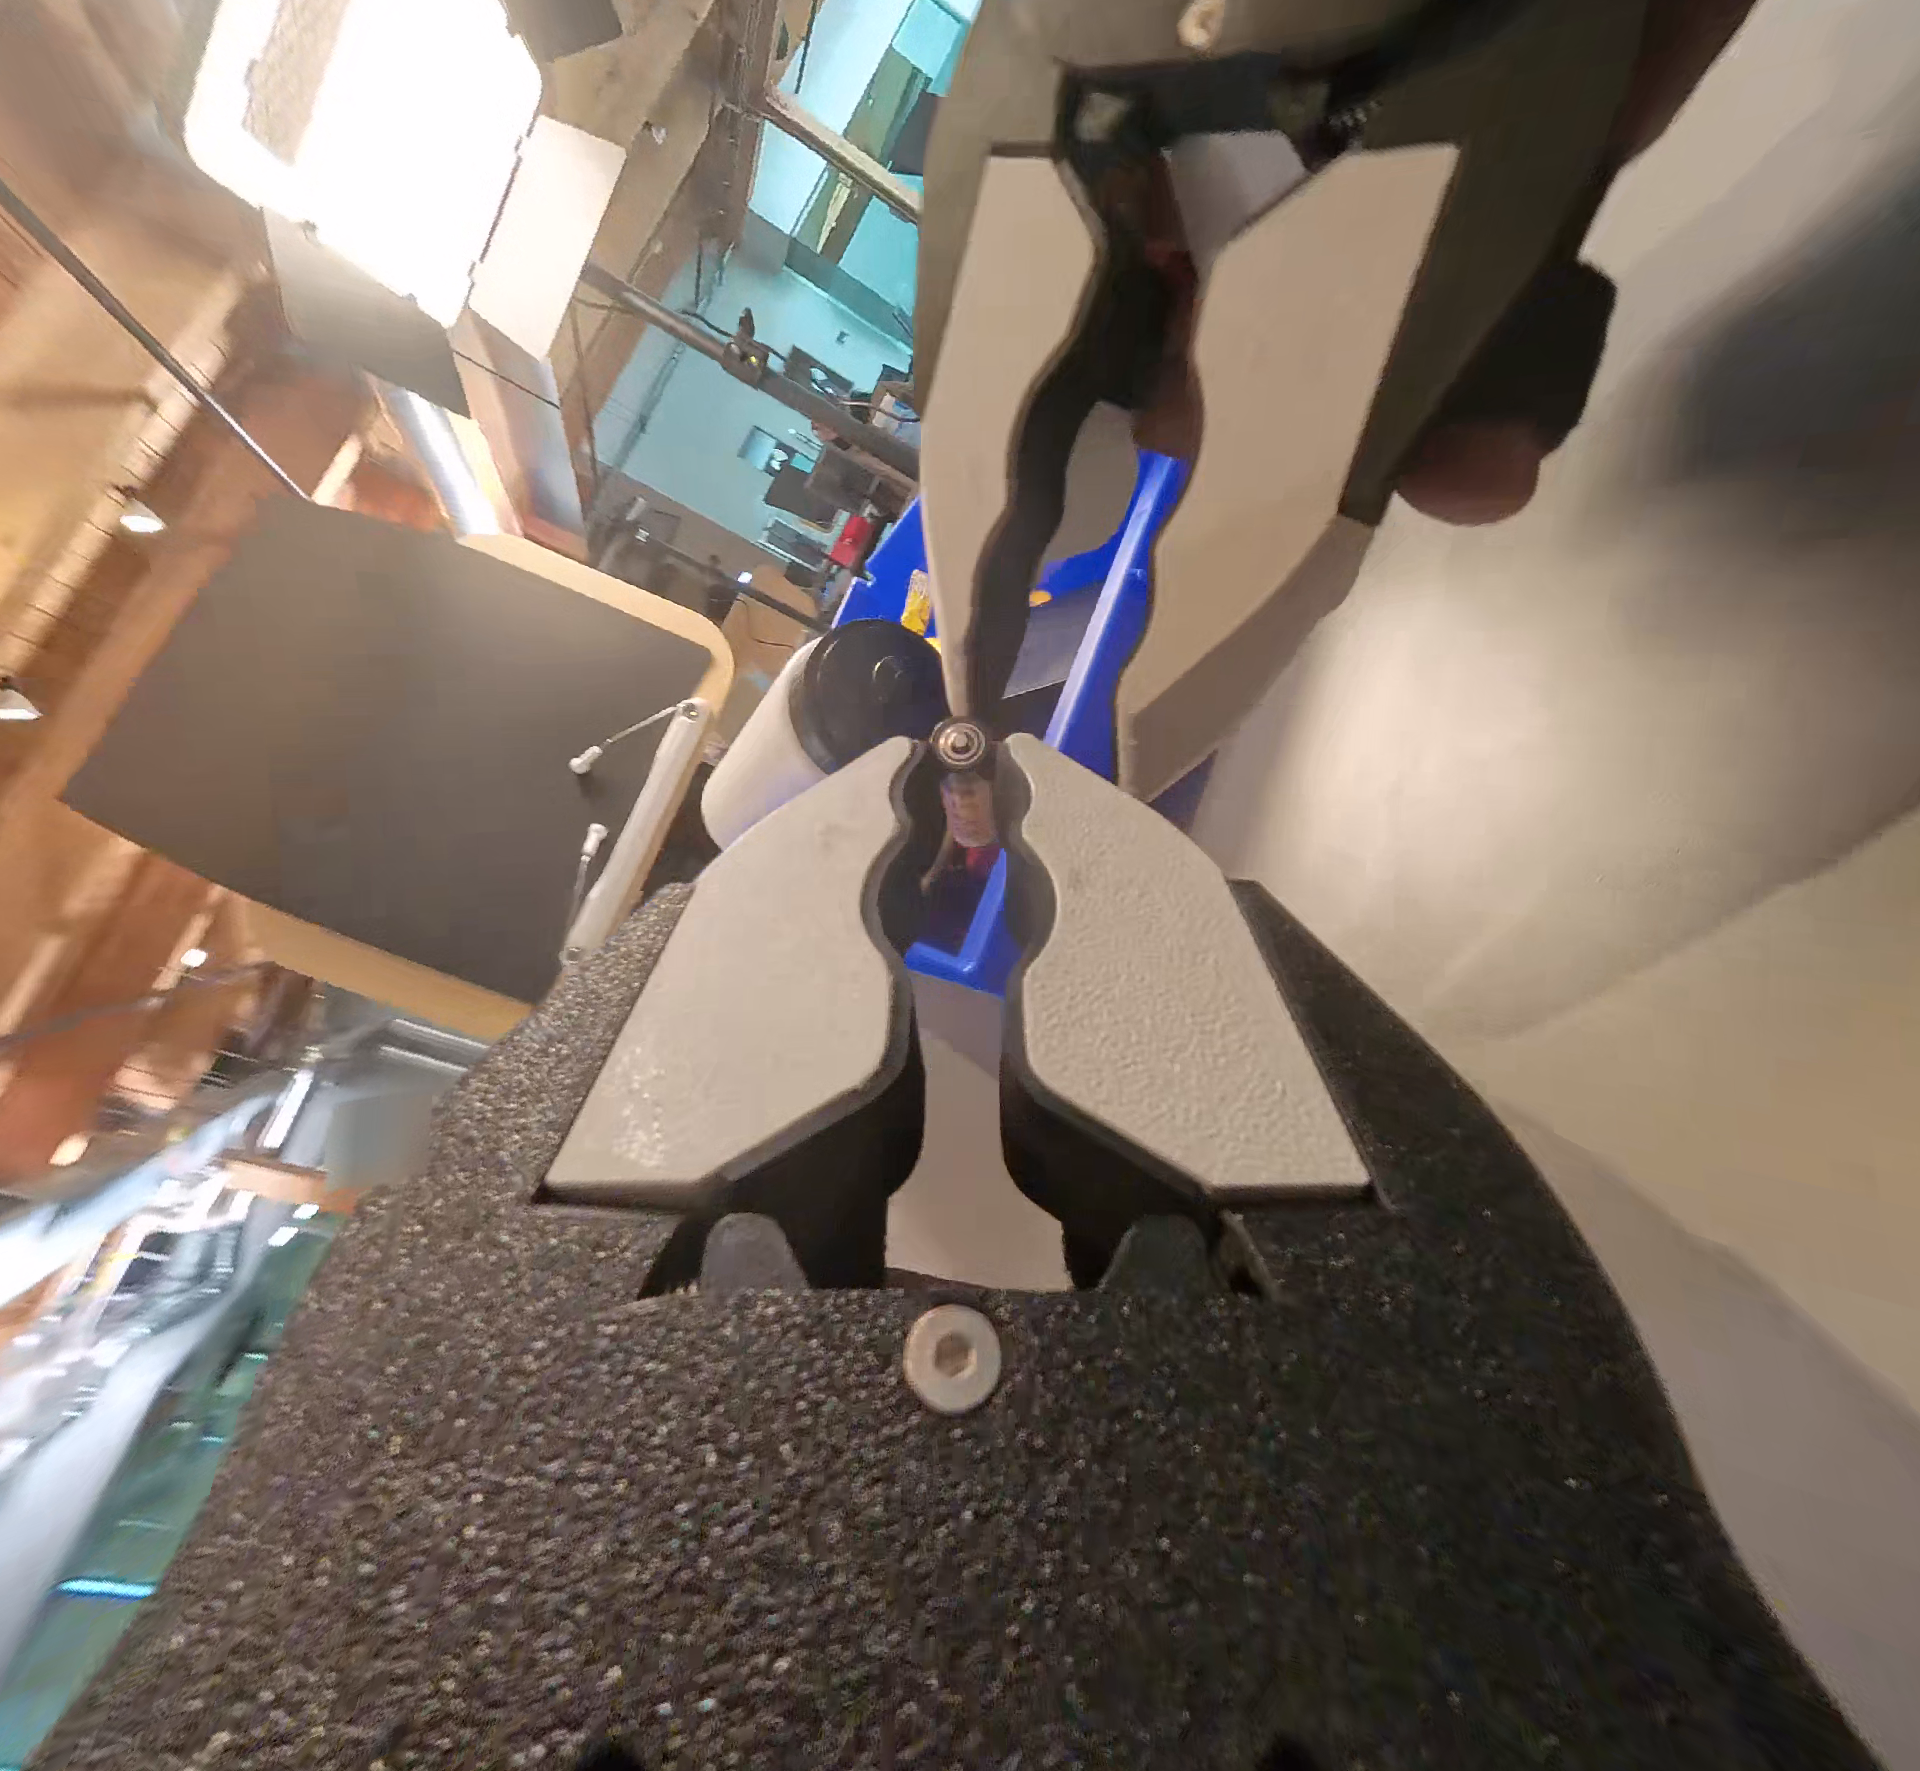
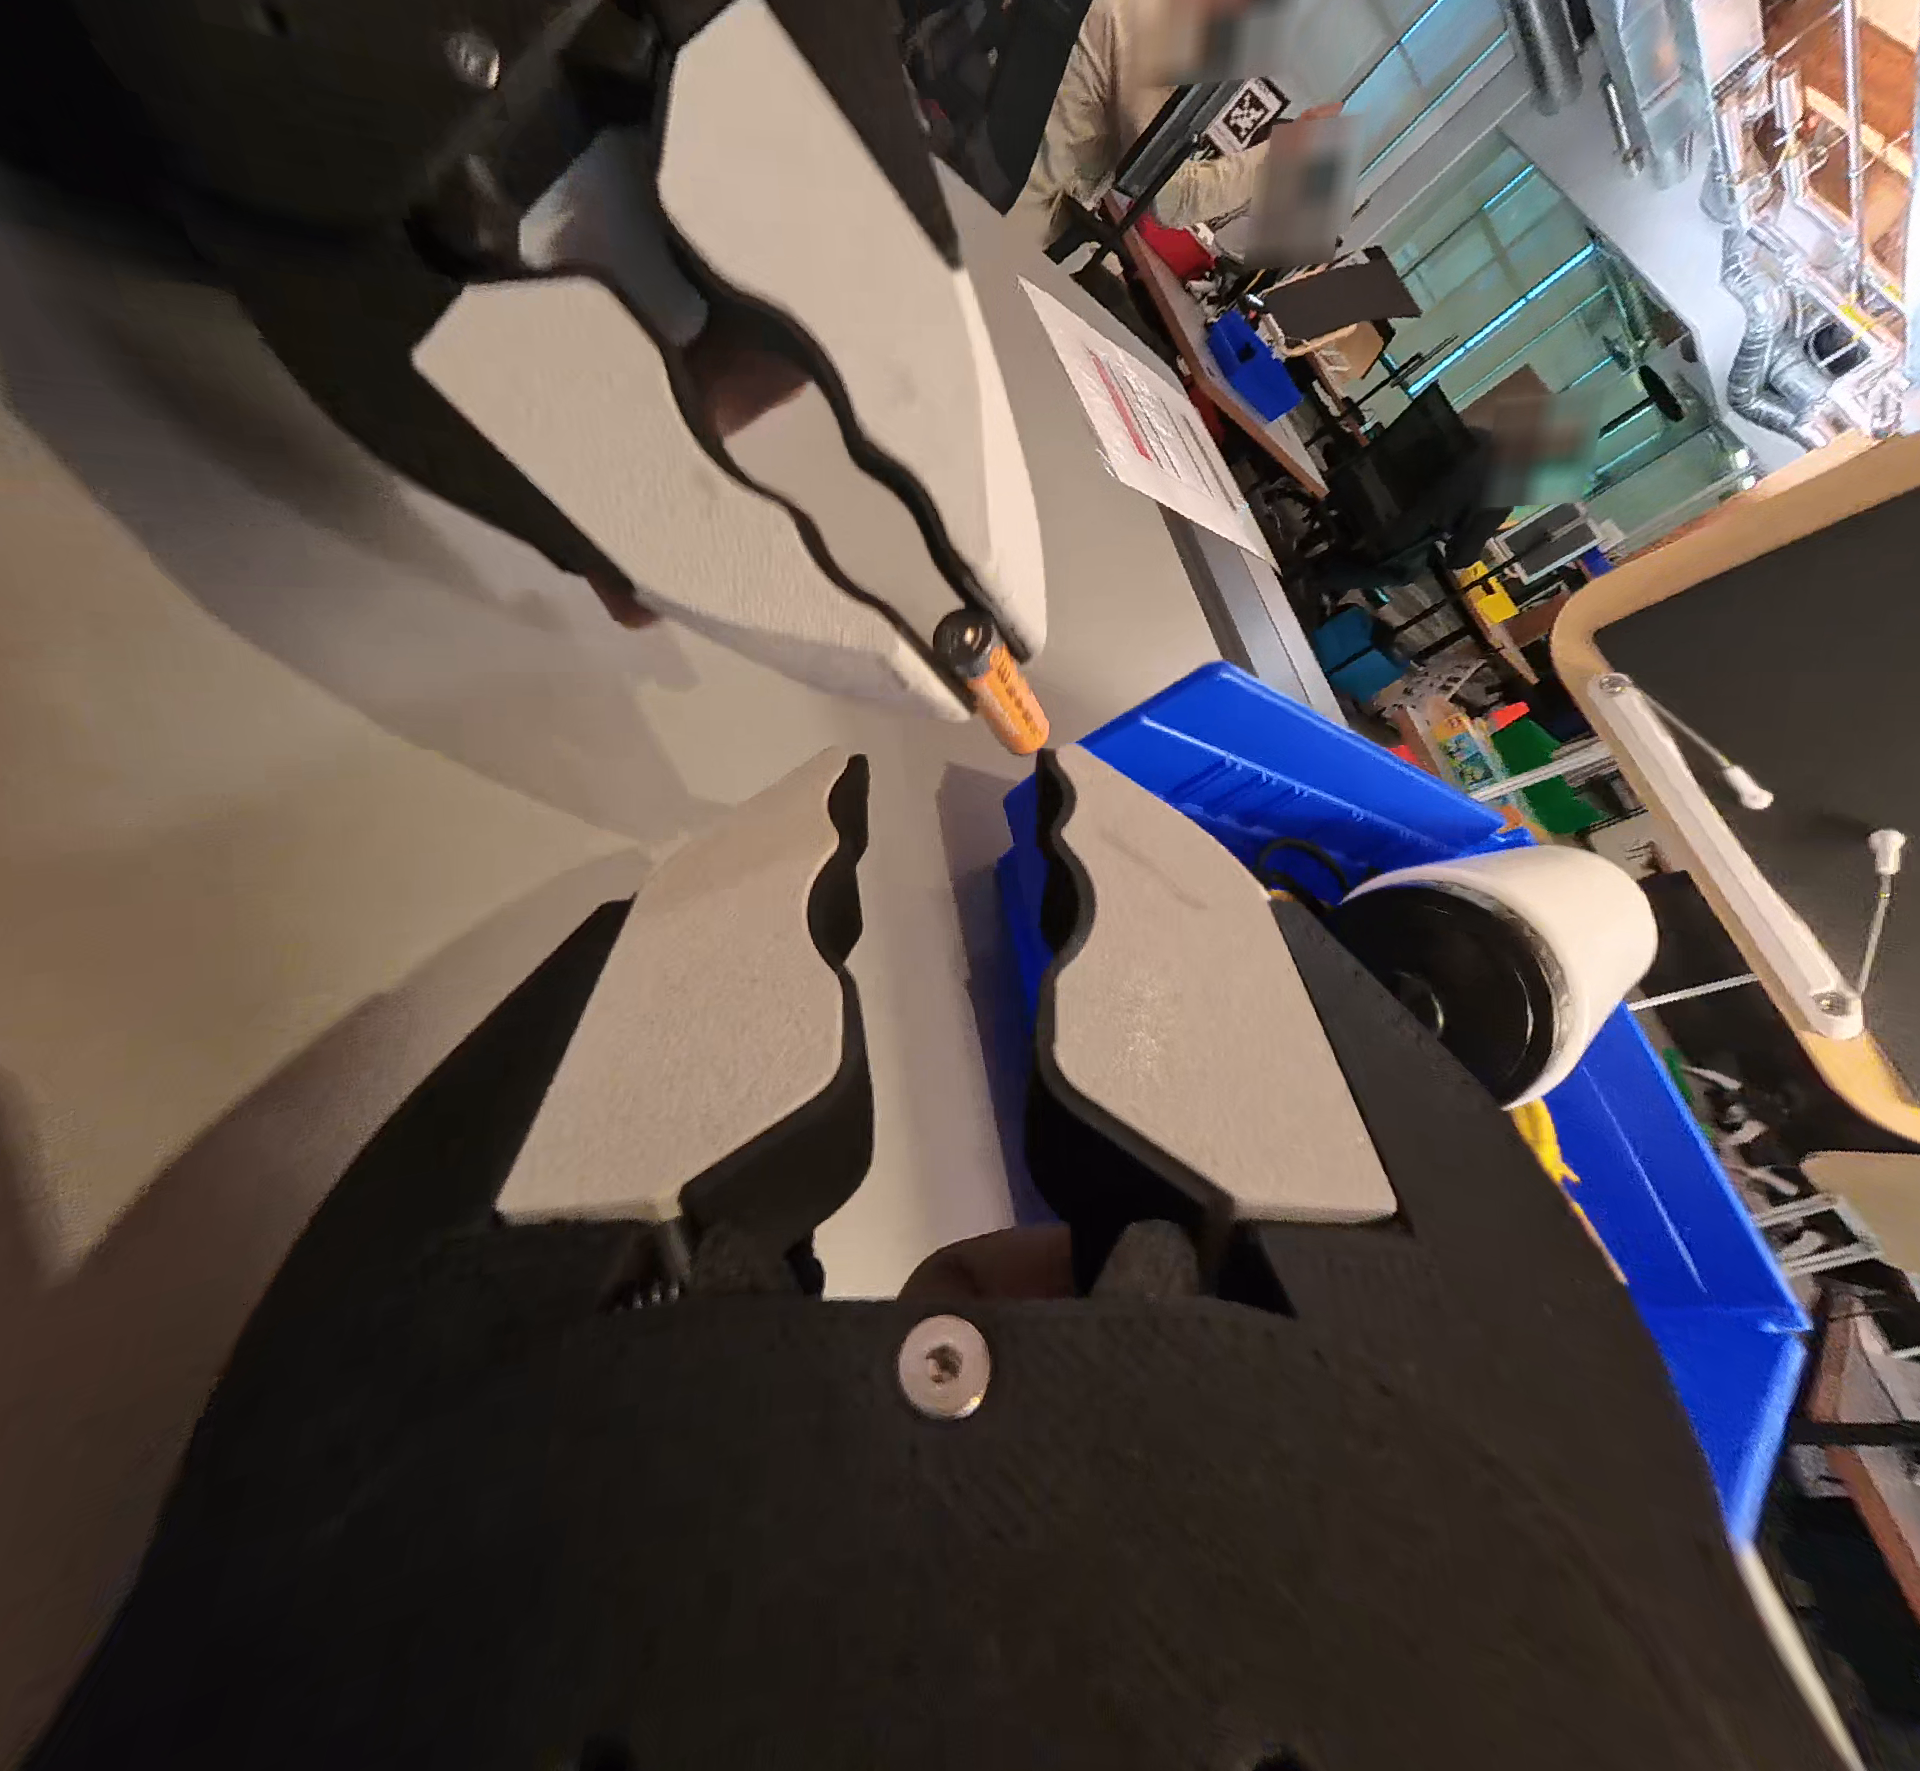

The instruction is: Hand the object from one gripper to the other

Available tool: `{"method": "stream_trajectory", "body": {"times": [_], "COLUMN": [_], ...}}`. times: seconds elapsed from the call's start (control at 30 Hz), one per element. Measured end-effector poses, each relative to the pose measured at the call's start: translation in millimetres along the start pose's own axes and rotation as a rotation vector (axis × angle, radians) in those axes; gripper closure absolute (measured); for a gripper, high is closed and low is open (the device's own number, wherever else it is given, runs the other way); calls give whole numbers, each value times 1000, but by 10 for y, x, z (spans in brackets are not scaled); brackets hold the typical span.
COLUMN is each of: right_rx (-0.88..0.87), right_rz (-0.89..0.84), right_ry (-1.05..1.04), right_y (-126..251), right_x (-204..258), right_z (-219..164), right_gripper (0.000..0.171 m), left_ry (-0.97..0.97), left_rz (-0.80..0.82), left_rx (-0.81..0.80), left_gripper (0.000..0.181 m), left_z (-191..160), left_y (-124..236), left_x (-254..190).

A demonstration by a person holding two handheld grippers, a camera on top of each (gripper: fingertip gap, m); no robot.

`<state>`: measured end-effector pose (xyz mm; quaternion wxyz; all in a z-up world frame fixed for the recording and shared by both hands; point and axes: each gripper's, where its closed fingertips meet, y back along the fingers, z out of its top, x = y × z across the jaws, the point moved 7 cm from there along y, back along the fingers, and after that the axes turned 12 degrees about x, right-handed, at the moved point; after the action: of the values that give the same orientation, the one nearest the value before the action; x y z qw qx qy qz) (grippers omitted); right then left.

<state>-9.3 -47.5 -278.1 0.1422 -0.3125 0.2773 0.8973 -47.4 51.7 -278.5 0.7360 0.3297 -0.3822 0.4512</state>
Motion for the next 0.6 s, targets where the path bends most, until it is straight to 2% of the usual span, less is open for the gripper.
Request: {"method": "stream_trajectory", "body": {"times": [0.23,0.33,0.37,0.43,0.53,0.6], "right_rx": [-67,-125,-138,-131,-37,-24], "right_rz": [234,392,379,266,73,14], "right_ry": [-303,-489,-520,-454,-201,-53], "right_y": [48,97,106,121,87,61], "right_x": [-96,-201,-254,-316,-267,-167], "right_z": [44,15,-13,-82,-160,-144], "right_gripper": [139,138,136,138,137,136], "left_ry": [-168,-171,-165,-115,30,131], "left_rz": [92,91,90,50,-69,-137], "left_rx": [19,-5,-18,-53,-153,-182], "left_gripper": [170,170,170,170,170,170], "left_z": [1,5,10,26,89,112], "left_y": [8,22,29,47,113,126], "left_x": [-38,-38,-34,-29,-13,12]}}
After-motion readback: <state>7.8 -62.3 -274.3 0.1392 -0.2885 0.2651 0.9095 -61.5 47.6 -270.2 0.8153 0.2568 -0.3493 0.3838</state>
